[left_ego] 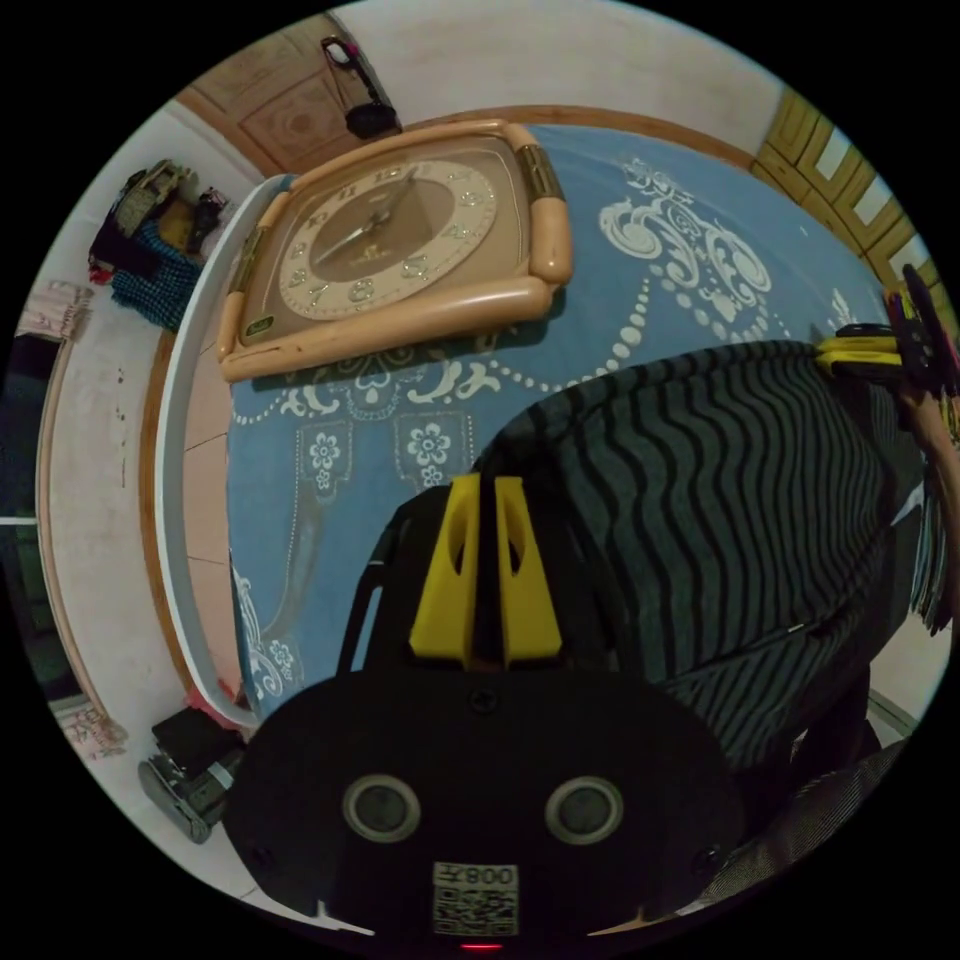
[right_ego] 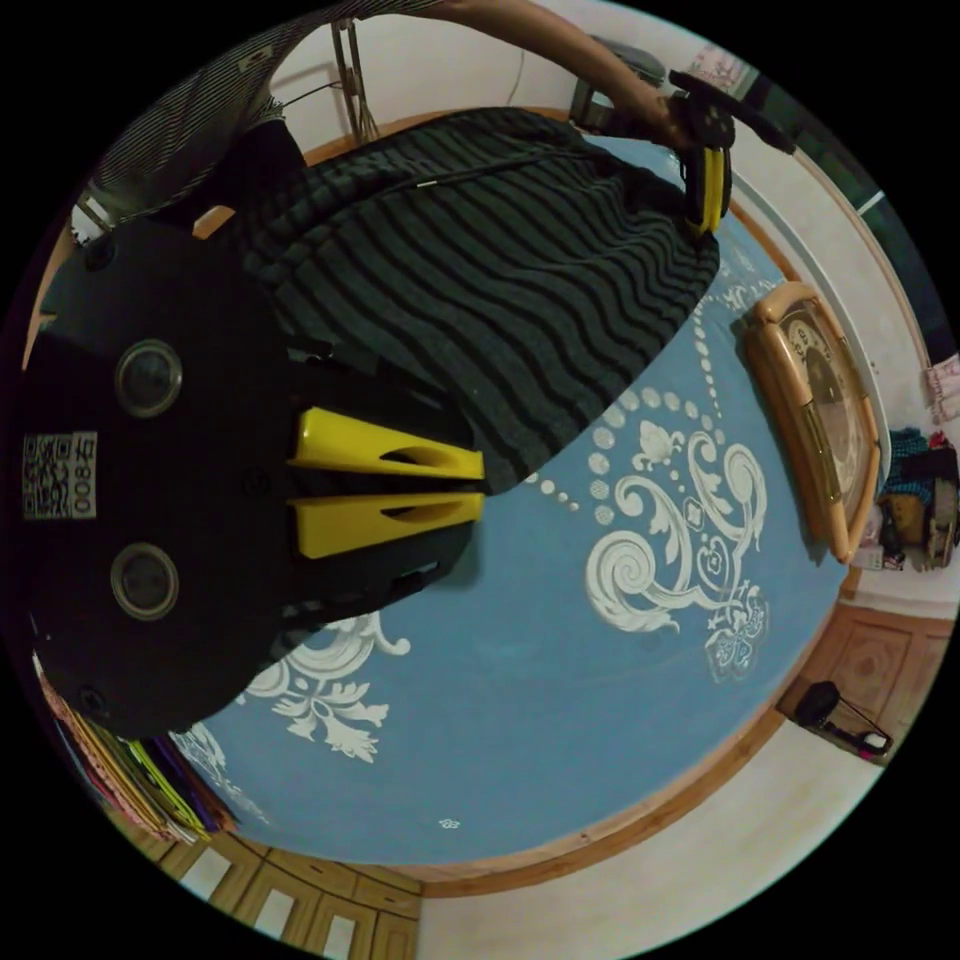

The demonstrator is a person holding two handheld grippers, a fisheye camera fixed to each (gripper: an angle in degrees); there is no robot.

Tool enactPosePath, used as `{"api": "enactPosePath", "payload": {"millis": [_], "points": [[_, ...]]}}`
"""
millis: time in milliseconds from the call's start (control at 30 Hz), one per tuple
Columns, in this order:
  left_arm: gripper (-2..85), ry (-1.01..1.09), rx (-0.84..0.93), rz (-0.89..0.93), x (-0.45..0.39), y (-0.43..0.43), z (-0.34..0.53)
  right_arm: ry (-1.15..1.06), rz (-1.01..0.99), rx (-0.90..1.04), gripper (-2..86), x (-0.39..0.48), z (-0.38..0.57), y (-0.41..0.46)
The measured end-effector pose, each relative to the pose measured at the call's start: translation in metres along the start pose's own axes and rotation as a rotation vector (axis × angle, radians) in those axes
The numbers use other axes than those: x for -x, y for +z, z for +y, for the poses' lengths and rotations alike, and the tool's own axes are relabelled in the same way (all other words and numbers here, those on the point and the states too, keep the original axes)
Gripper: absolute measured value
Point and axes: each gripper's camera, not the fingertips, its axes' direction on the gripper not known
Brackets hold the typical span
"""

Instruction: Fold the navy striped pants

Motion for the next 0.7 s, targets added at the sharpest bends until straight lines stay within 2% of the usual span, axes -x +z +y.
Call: {"api": "enactPosePath", "payload": {"millis": [400,700], "points": [[1.5,-0.03,-0.181,0.083,-0.003,-0.093,0.079,0.064,0.026,-0.168,1.7,0.086,0.062,-0.064],[1.6,-0.026,-0.196,0.123,-0.02,-0.123,0.186,0.038,0.098,-0.223,1.7,0.2,0.144,-0.078]]}}
